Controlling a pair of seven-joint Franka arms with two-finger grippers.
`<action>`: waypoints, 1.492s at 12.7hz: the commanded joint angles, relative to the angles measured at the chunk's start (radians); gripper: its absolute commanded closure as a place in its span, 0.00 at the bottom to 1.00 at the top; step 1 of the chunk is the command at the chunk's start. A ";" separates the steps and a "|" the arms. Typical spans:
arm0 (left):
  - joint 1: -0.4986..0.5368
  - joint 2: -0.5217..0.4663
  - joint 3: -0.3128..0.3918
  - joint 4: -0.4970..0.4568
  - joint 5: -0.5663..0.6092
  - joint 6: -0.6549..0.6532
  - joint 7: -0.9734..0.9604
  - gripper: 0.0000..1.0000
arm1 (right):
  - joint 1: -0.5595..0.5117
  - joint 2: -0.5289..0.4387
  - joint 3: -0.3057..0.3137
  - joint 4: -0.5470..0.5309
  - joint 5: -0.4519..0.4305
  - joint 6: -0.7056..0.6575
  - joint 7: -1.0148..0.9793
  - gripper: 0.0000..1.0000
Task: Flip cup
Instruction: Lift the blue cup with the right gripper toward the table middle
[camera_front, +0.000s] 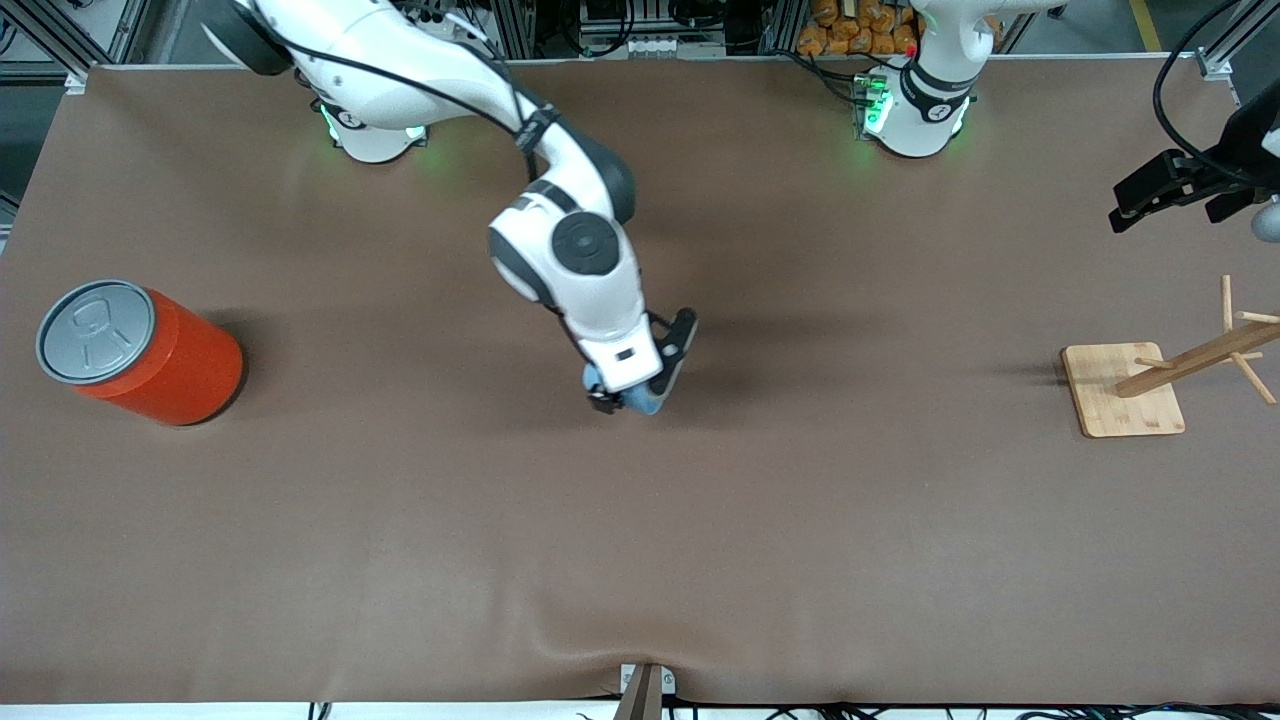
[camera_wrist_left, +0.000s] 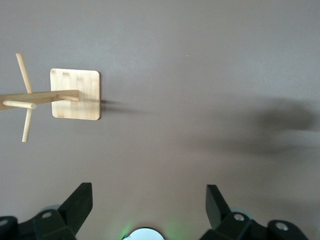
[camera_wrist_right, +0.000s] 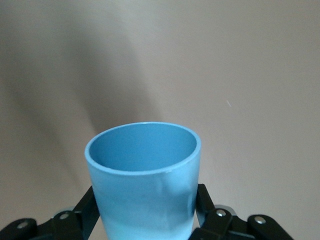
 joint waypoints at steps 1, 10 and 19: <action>0.011 -0.010 -0.006 0.004 -0.006 -0.004 0.007 0.00 | 0.076 0.062 -0.010 0.054 -0.070 0.022 -0.089 1.00; 0.040 -0.006 0.016 0.004 -0.012 -0.013 0.005 0.00 | 0.280 0.223 -0.142 0.152 -0.104 0.059 0.049 1.00; 0.034 0.225 0.014 -0.079 -0.357 -0.041 -0.208 0.00 | 0.279 0.223 -0.148 0.141 -0.111 0.063 0.046 0.00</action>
